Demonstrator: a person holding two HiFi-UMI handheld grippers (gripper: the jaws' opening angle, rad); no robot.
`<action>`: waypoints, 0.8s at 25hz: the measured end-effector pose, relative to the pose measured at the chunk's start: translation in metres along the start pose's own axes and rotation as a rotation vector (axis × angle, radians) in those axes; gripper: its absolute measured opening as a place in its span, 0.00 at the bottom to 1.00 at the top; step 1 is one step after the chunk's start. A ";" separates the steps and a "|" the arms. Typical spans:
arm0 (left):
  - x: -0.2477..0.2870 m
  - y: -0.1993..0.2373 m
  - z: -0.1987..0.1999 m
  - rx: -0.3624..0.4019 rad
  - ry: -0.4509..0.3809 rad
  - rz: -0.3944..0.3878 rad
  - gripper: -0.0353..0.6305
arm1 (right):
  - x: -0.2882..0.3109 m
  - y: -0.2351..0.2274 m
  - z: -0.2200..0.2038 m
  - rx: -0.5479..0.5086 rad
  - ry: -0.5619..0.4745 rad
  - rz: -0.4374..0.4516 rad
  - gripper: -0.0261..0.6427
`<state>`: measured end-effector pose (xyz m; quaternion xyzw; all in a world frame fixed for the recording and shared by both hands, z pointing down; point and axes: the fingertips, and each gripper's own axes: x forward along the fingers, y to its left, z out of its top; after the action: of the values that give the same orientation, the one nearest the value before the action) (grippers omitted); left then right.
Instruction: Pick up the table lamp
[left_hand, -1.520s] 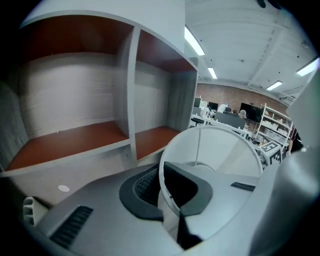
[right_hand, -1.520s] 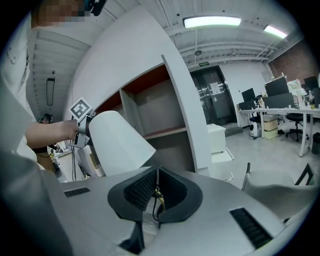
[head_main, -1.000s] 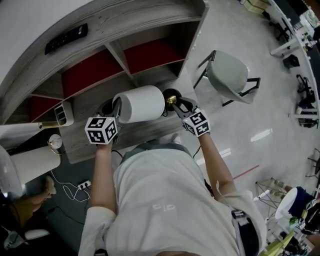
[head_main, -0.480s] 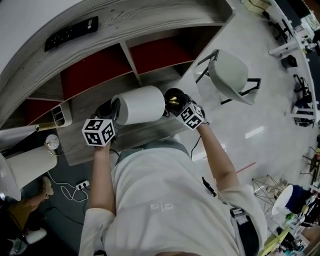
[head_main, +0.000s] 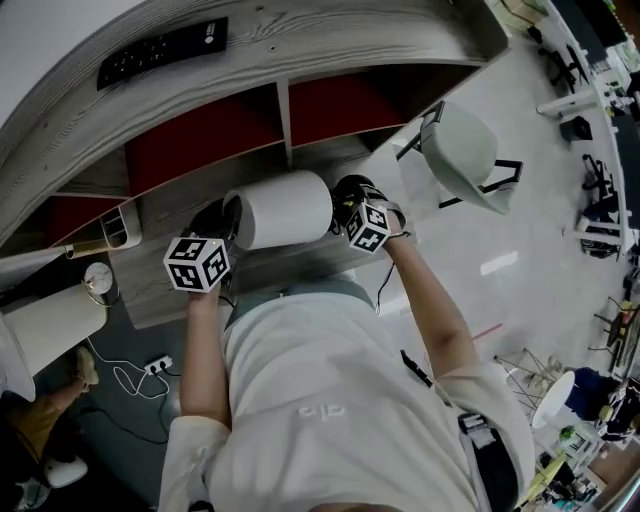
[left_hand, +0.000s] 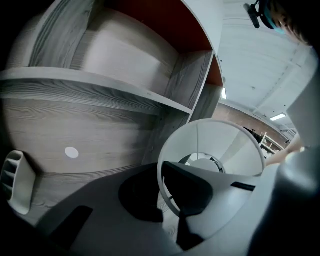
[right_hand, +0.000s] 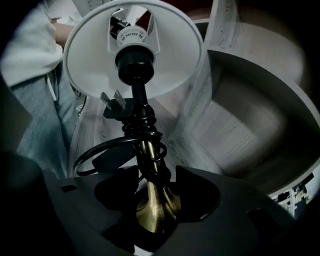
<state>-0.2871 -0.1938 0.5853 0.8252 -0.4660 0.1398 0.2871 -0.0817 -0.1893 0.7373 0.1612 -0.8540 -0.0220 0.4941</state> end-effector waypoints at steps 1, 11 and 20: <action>0.000 0.003 -0.002 -0.011 -0.001 0.001 0.09 | 0.003 0.000 0.000 -0.024 0.015 -0.003 0.42; -0.005 0.020 -0.019 -0.084 -0.008 0.014 0.09 | 0.020 0.005 0.003 -0.093 0.112 -0.002 0.33; -0.011 0.035 -0.035 -0.180 -0.025 0.034 0.09 | 0.030 0.000 0.002 -0.144 0.184 -0.048 0.28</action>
<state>-0.3214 -0.1787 0.6195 0.7897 -0.4940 0.0918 0.3519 -0.0972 -0.1983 0.7620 0.1471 -0.7973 -0.0803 0.5799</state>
